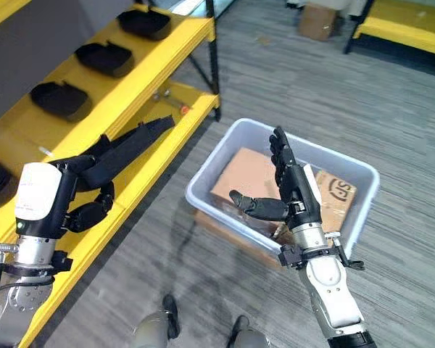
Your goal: Move parts from the plastic box to the shelf.
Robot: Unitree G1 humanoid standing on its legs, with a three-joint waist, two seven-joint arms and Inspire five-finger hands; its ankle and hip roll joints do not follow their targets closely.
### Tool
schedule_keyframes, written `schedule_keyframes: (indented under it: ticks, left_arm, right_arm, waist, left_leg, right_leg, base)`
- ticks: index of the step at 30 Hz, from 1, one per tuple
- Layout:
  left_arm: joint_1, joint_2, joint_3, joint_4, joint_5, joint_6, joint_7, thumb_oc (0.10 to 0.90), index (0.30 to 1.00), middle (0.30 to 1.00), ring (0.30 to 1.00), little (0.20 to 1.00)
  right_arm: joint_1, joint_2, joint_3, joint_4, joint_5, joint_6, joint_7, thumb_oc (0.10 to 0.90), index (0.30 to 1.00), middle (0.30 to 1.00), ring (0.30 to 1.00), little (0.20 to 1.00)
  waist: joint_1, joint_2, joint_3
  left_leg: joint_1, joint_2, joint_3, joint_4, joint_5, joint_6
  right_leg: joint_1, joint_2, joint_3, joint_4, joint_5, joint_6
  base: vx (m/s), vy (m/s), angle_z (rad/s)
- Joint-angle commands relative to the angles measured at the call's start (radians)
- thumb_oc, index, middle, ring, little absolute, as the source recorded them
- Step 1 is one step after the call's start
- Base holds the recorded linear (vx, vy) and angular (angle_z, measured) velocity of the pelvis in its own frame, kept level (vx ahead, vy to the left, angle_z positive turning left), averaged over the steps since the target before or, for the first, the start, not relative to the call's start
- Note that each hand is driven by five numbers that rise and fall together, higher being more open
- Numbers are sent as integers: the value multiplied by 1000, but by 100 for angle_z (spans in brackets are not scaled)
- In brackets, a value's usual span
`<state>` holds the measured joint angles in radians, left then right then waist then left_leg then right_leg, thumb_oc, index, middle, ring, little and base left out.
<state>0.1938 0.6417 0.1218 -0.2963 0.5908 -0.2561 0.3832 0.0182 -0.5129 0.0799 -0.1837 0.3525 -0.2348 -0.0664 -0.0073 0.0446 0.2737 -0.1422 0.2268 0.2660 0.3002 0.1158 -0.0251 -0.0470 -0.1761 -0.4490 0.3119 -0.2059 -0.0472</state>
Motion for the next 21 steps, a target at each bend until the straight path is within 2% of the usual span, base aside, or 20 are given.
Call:
schedule_keyframes:
  ticks: [1, 3, 4, 5, 6, 12, 21]
  left_arm:
    - [-109, 8, 131, -98, -73, -33, 115, 400, 300, 300, 300, 300]
    - [-126, 7, 117, -94, -81, -32, 111, 400, 300, 300, 300, 300]
    - [-126, 7, 116, -94, -81, -32, 111, 400, 300, 300, 300, 300]
    - [-136, 6, 104, -92, -77, -36, 105, 400, 300, 300, 300, 300]
    - [-139, 5, 91, -96, -71, -41, 100, 400, 300, 300, 300, 300]
    - [-124, 16, 107, -105, -48, -43, 118, 400, 300, 300, 300, 300]
    - [-112, 23, 121, -119, -16, -34, 128, 400, 300, 300, 300, 300]
  right_arm:
    - [-51, 31, -58, -49, -2, -117, 1, 900, 1000, 1000, 1000, 1000]
    - [-3, 42, -97, -51, 10, -121, 2, 900, 1000, 1000, 1000, 1000]
    - [-2, 42, -97, -52, 10, -121, 2, 900, 1000, 1000, 1000, 1000]
    - [21, 51, -122, -55, 12, -124, -7, 900, 1000, 1000, 1000, 1000]
    - [59, 54, -152, -59, 13, -122, -4, 900, 1000, 1000, 1000, 1000]
    - [90, 78, -162, -55, 18, -120, 1, 900, 1000, 1000, 1000, 1000]
    - [104, 96, -150, -40, 20, -102, 21, 900, 1000, 1000, 1000, 1000]
  waist:
    - [-35, -11, -72]
    - [-76, 11, -90]
    - [-77, 11, -91]
    - [-99, 27, -99]
    - [-109, 33, -114]
    - [-83, 3, -122]
    - [-44, -45, -149]
  left_leg:
    - [69, 129, -5, 51, -80, -124]
    - [158, 125, 31, 3, -111, -129]
    - [159, 123, 30, 1, -110, -129]
    - [175, 109, 89, -92, -154, -129]
    - [195, 73, 110, -180, -170, -119]
    - [180, 5, 112, -190, -215, -90]
    - [151, -98, 63, -222, -250, -51]
  right_leg:
    - [-70, 3, -8, -56, 19, 52]
    - [-110, -41, -79, -13, 31, 61]
    - [-110, -43, -81, -12, 30, 61]
    - [-119, -75, -121, 0, 51, 73]
    - [-104, -109, -134, 3, 80, 104]
    - [-70, -164, -139, -60, 171, 153]
    - [1, -222, -177, -207, 321, 232]
  base:
    - [-123, 141, 58]
    - [-112, 169, 118]
    - [-80, 234, 143]
    - [28, 330, 143]
    - [65, 387, 106]
    - [37, 207, 56]
    - [11, 142, 26]
